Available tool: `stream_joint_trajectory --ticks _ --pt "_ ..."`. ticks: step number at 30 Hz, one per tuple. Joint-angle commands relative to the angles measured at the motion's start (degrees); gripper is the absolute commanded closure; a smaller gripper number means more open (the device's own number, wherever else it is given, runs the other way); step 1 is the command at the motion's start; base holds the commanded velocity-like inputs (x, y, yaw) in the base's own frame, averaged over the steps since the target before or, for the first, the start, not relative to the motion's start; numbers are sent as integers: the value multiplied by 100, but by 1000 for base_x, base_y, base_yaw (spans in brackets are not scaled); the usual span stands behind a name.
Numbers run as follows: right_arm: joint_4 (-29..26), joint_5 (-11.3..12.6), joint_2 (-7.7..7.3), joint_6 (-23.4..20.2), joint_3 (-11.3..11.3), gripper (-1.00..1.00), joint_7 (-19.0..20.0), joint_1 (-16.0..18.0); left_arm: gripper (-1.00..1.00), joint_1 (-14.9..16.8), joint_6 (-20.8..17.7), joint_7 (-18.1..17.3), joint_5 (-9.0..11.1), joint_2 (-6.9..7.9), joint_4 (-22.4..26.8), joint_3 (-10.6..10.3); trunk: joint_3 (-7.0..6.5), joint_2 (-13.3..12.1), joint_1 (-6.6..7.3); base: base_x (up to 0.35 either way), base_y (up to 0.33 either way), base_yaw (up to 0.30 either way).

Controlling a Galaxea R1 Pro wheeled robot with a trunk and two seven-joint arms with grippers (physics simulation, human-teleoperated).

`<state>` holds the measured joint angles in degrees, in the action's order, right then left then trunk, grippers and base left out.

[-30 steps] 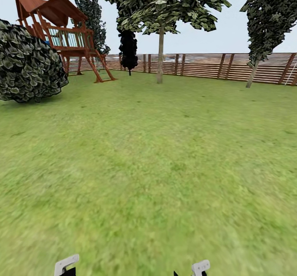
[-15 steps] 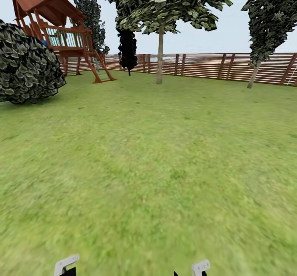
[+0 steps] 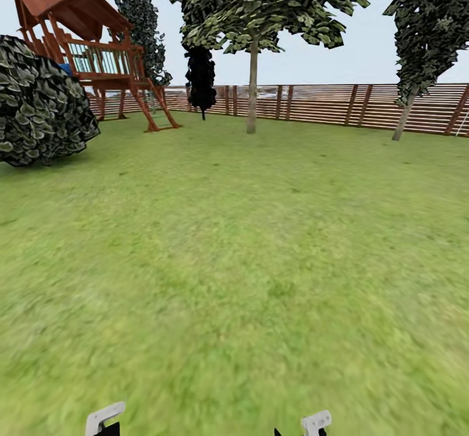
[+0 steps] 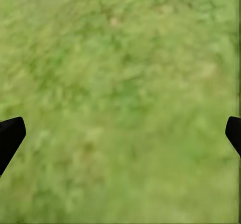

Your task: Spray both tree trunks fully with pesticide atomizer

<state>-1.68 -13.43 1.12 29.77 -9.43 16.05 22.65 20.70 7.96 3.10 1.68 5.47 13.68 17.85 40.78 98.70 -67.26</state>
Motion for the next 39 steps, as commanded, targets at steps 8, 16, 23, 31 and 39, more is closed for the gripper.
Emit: stream_joint_trajectory --ticks 8,16,23,31,39 --pt "3 -37 -2 10 -50 -100 23 3 100 4 21 21 17 0 -6 -10 5 2 -3 338 -72 0" --pt "1 -37 -1 9 -50 -100 21 3 100 4 21 18 17 -2 -6 -10 5 2 -3 338 -72 0" --pt "2 -37 1 9 -50 -100 21 3 100 4 21 19 17 -2 -6 -10 5 2 -3 338 -72 0" --pt "1 -37 -2 11 -50 -100 21 3 100 4 21 21 17 1 -6 -10 5 2 -3 331 -97 0" --pt "1 -37 0 11 -50 -100 22 3 100 4 21 23 17 1 -12 -9 5 2 -3 320 -117 0"
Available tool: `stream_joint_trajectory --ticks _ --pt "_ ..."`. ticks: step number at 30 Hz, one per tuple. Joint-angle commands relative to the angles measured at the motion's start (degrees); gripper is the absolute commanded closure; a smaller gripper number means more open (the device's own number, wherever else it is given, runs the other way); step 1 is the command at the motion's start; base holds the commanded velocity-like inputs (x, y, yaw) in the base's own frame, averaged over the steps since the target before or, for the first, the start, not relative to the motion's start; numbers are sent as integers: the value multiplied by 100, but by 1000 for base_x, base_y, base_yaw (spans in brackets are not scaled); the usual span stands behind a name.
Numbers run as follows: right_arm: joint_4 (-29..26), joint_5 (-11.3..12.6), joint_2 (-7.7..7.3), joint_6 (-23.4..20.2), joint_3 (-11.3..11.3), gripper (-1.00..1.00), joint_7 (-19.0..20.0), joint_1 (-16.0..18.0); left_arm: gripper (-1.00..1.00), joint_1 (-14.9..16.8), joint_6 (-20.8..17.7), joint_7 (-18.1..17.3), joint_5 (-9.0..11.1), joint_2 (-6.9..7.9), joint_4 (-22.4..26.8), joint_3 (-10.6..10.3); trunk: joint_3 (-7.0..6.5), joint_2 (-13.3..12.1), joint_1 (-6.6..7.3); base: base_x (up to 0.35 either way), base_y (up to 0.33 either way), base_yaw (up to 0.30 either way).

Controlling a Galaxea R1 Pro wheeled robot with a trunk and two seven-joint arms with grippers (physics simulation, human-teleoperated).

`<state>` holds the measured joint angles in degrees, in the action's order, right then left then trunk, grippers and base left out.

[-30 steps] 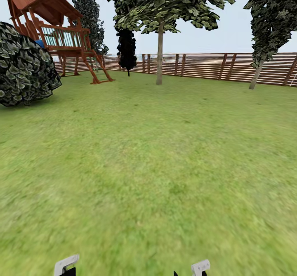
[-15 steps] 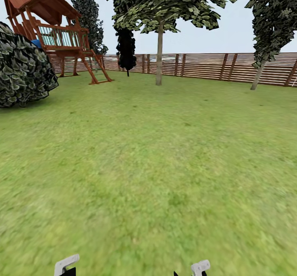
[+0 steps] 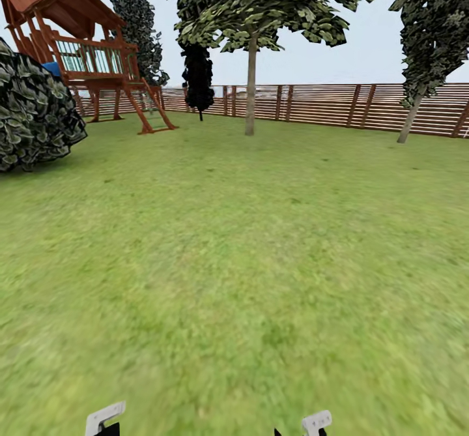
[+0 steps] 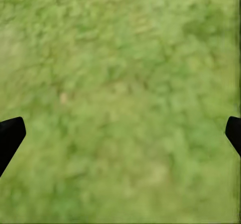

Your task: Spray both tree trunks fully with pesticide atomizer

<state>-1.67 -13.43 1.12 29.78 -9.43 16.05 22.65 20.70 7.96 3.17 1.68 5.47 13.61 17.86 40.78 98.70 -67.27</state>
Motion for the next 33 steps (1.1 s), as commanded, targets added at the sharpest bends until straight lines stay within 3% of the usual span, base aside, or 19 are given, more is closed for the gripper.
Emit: stream_joint_trajectory --ticks 1,33 --pt "4 -37 -1 11 -50 -100 21 2 100 4 21 17 17 0 -7 -9 5 2 -3 320 -117 0" --pt "2 -37 -2 11 -50 -100 21 2 100 4 21 17 17 0 2 -10 5 2 -3 320 -117 0"
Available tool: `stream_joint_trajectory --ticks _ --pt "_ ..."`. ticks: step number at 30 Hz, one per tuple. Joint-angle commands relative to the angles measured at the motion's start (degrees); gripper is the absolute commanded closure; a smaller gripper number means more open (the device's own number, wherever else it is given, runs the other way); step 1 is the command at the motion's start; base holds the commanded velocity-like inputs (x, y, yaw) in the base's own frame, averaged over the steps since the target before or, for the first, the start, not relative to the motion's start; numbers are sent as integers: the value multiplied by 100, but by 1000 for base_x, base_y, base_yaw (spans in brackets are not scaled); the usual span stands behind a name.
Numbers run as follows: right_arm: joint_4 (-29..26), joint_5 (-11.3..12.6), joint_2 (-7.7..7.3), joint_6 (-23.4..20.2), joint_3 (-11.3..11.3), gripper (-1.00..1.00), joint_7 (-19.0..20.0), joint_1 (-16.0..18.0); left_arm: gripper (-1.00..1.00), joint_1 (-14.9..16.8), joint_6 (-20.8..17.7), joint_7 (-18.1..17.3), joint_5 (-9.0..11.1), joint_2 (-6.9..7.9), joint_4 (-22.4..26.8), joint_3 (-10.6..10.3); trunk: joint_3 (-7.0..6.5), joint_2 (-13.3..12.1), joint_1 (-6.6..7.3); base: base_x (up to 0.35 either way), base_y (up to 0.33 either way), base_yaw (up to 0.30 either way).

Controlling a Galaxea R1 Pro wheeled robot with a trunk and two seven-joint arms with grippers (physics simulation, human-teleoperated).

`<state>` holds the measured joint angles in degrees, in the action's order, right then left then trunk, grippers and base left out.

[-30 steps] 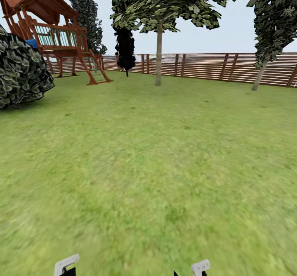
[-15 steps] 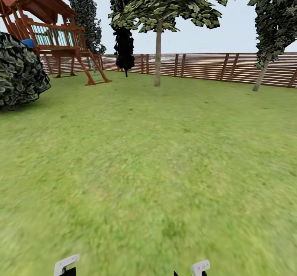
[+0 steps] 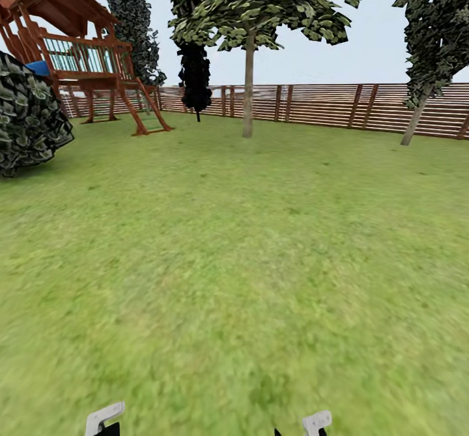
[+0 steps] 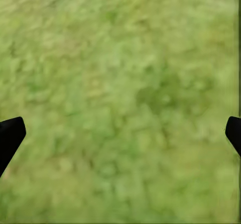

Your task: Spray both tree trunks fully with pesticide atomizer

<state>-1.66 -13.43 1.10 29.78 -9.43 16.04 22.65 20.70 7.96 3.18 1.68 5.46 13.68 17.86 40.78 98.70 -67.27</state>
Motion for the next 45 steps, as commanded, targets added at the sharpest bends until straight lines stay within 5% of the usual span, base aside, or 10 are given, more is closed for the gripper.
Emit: stream_joint_trajectory --ticks 1,45 --pt "0 -37 -1 10 -51 -100 22 2 100 4 21 16 17 0 -5 -10 5 2 -3 320 -117 0" --pt "0 -37 2 10 -51 -100 22 2 100 4 21 16 17 -1 -11 -10 5 2 -3 320 -117 0"
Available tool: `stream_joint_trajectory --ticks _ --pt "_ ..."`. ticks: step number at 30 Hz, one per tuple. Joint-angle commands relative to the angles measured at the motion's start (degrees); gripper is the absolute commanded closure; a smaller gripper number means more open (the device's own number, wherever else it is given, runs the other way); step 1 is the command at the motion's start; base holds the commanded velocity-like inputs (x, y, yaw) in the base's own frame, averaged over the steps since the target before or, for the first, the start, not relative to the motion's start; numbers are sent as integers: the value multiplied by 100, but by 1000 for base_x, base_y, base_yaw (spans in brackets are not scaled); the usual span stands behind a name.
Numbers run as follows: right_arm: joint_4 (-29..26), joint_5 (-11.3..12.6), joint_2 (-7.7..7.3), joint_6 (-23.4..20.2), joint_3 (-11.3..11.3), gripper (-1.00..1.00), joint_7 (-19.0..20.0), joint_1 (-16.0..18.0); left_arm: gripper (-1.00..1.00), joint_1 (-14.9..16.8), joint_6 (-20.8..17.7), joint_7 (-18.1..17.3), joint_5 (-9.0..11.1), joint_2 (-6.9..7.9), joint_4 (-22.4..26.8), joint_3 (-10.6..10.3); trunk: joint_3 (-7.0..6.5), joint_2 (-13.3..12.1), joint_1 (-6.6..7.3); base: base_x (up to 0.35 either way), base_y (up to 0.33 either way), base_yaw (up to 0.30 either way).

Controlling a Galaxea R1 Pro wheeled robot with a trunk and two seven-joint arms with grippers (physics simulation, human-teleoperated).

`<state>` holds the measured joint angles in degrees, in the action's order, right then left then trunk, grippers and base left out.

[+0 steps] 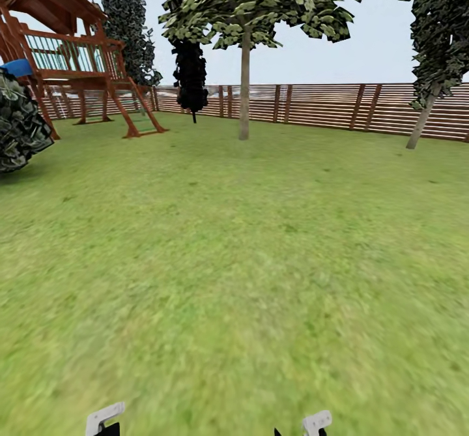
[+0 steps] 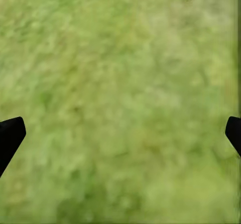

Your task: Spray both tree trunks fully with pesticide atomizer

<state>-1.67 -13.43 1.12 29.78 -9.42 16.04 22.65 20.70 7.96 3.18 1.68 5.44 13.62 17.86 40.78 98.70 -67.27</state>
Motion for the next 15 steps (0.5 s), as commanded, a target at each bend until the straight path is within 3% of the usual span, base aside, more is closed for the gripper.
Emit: stream_joint_trajectory --ticks 1,15 --pt "1 -37 -2 11 -51 -100 22 2 100 4 21 16 17 1 -7 -10 5 2 -3 320 -117 0" --pt "2 -37 0 11 -51 -100 22 2 100 4 21 16 17 1 -7 -10 5 2 -3 320 -117 0"
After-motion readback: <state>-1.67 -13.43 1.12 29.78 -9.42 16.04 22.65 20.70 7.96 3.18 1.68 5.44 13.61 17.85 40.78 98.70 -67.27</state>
